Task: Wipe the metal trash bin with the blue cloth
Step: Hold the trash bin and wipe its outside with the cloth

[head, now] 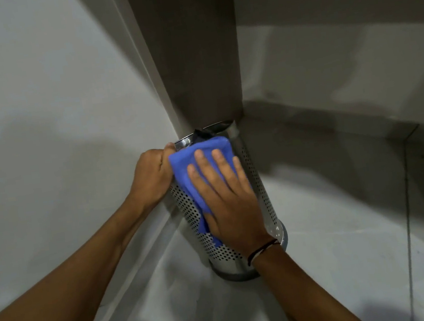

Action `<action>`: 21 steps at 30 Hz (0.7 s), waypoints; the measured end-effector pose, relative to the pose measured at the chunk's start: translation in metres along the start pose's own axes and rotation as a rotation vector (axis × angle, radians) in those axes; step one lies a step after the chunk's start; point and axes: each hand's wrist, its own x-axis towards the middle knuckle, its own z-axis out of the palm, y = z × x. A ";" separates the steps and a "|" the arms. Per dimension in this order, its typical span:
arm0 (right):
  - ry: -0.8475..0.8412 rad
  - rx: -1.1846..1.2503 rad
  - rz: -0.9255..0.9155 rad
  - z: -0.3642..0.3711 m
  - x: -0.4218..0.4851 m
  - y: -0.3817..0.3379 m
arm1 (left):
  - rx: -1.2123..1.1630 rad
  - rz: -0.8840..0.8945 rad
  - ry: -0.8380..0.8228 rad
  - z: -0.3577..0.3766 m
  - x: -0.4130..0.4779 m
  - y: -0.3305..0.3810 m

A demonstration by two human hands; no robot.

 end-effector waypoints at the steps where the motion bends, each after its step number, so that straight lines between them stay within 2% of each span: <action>1: 0.028 0.064 0.125 -0.001 -0.001 0.000 | 0.026 0.007 0.014 0.002 0.000 0.004; 3: 0.042 0.137 0.309 -0.001 -0.002 -0.006 | 0.050 0.000 0.033 0.002 0.000 0.003; 4: 0.030 0.104 0.294 0.001 -0.001 -0.011 | 0.050 -0.002 0.026 0.000 0.000 0.000; 7: -0.065 -0.081 -0.076 0.007 -0.007 -0.017 | 0.037 -0.003 -0.016 -0.006 -0.002 -0.008; 9: -0.063 -0.099 -0.129 0.006 -0.011 -0.009 | 0.032 0.010 -0.023 -0.004 -0.002 -0.007; 13: 0.020 0.058 0.182 0.005 -0.011 -0.016 | 0.055 0.020 0.025 0.000 0.000 -0.001; 16: -0.041 -0.034 0.028 0.009 -0.015 -0.020 | 0.042 0.019 -0.001 -0.006 -0.001 -0.006; 18: -0.040 -0.001 0.030 0.007 -0.015 -0.013 | 0.026 0.014 -0.004 -0.005 -0.001 -0.008; 19: -0.020 0.060 0.103 0.004 -0.013 -0.012 | 0.016 0.008 0.009 -0.004 -0.001 -0.010; 21: 0.056 0.303 0.371 -0.001 -0.003 -0.011 | -0.006 -0.013 0.033 -0.002 -0.002 -0.011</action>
